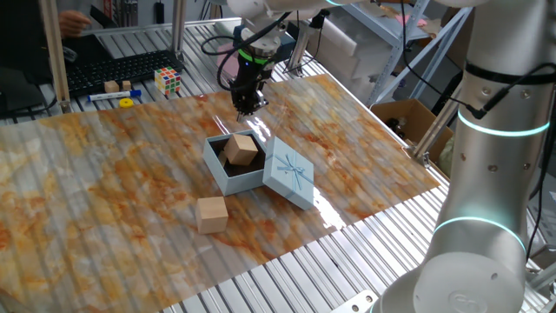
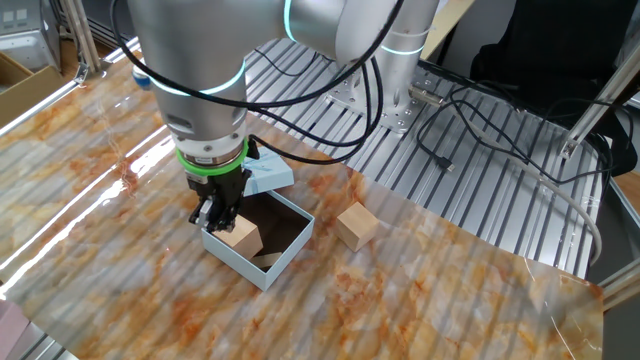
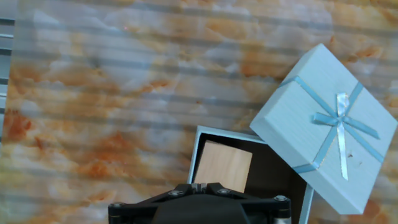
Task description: Take everything out of the gift box
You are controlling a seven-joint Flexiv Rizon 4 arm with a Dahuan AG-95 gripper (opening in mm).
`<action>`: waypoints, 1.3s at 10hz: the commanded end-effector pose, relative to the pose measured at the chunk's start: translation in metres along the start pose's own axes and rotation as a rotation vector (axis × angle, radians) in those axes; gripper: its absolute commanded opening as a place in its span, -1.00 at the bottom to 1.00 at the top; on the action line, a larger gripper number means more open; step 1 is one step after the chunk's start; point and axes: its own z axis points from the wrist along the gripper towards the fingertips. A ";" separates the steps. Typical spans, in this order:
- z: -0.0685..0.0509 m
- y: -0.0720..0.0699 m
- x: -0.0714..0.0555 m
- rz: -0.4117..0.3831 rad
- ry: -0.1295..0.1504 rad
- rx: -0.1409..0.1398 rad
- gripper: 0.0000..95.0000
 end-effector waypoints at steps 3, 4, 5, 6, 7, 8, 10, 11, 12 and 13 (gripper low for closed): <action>0.001 0.001 -0.001 -0.107 0.021 -0.008 -1.00; 0.001 0.001 -0.001 -0.111 0.014 -0.006 -1.00; 0.001 0.001 -0.001 -0.123 0.010 -0.005 -1.00; 0.001 0.001 -0.001 -0.131 0.010 -0.004 -1.00; 0.001 0.001 -0.001 -0.138 0.013 -0.004 -1.00; 0.001 0.001 -0.001 -0.144 0.013 -0.004 -1.00; 0.001 0.001 -0.001 -0.154 0.013 -0.001 -1.00; 0.001 0.001 -0.001 -0.152 0.016 0.005 -1.00; 0.001 0.001 -0.001 -0.163 0.015 0.011 -1.00; 0.001 0.001 -0.001 -0.165 0.019 0.011 -1.00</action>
